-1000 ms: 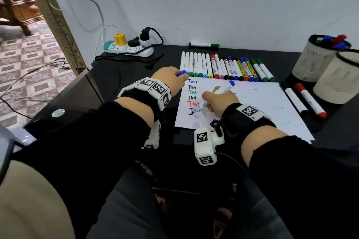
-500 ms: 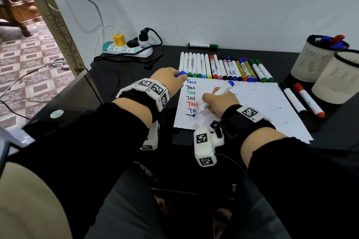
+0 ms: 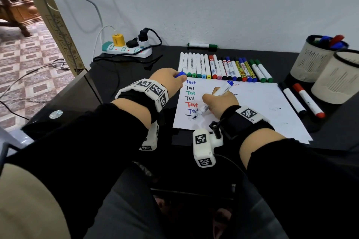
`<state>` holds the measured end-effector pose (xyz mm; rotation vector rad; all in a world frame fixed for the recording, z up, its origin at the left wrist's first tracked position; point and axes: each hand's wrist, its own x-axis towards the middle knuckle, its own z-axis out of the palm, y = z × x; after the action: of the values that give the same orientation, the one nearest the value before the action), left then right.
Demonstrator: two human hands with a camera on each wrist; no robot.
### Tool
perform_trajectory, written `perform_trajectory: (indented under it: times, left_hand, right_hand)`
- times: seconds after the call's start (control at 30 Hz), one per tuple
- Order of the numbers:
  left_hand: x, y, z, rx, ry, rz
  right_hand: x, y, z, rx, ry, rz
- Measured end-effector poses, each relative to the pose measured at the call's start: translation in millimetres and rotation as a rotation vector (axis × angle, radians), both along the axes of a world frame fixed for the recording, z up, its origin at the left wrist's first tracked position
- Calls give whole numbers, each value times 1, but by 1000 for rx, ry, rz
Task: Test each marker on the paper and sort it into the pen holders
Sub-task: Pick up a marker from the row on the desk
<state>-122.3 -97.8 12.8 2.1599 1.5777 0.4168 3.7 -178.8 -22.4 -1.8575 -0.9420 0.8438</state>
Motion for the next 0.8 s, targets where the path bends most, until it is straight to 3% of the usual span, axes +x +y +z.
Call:
perform_trajectory:
  times: [0.8]
  left_hand:
    - [0,0,-2,-11,-7,10]
  right_hand:
    - [5,-3,2,15,4,-2]
